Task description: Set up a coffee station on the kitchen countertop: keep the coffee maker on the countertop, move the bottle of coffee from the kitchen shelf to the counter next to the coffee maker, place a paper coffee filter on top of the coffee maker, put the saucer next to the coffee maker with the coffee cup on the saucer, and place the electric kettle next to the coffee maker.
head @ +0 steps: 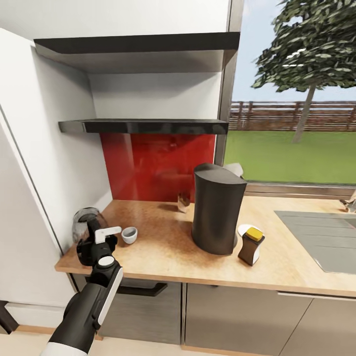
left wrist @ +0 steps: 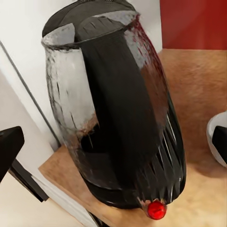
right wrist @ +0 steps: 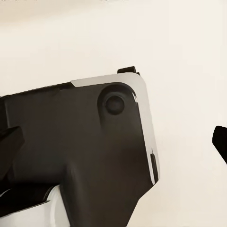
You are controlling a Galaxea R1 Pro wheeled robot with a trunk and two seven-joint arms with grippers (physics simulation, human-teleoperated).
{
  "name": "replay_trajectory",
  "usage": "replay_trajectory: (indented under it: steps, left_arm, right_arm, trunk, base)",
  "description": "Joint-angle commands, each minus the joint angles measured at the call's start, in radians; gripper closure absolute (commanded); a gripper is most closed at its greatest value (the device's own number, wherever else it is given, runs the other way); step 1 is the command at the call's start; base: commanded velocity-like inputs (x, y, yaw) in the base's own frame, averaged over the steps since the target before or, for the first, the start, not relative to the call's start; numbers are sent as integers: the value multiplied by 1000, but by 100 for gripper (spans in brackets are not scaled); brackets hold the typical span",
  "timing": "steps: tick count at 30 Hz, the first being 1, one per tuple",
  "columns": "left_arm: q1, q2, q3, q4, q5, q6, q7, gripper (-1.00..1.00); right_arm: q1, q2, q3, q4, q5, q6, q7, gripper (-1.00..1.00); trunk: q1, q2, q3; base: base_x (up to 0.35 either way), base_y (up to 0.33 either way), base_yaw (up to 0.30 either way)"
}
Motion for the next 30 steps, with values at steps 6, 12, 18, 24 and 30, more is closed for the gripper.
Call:
replay_trajectory:
  steps: [6, 12, 18, 24, 30]
  left_arm:
    - [0, 0, 0, -1, -2, 8, 4, -100]
    - [0, 0, 1, -1, -1, 8, 5, -100]
    - [0, 0, 11, -1, -1, 7, 4, -100]
    - [6, 2, 44, -1, 0, 7, 3, -100]
    - [8, 3, 46, -1, -1, 7, 3, -100]
  right_arm:
    - [-1, 0, -7, 1, -2, -2, 5, -100]
    - [-1, 0, -7, 1, -2, -2, 6, -100]
    - [-1, 0, -7, 1, -2, -2, 6, -100]
    - [-1, 1, -7, 1, -2, -2, 6, -100]
    - [-1, 1, -7, 1, -2, -2, 6, -100]
  trunk:
    - [1, -2, -2]
    - [1, -2, -2]
    - [1, -2, -2]
    - [1, -2, -2]
    - [1, -2, -2]
  base:
    - [13, 0, 0]
    - [198, 0, 0]
    - [96, 0, 0]
    - [14, 0, 0]
    - [109, 0, 0]
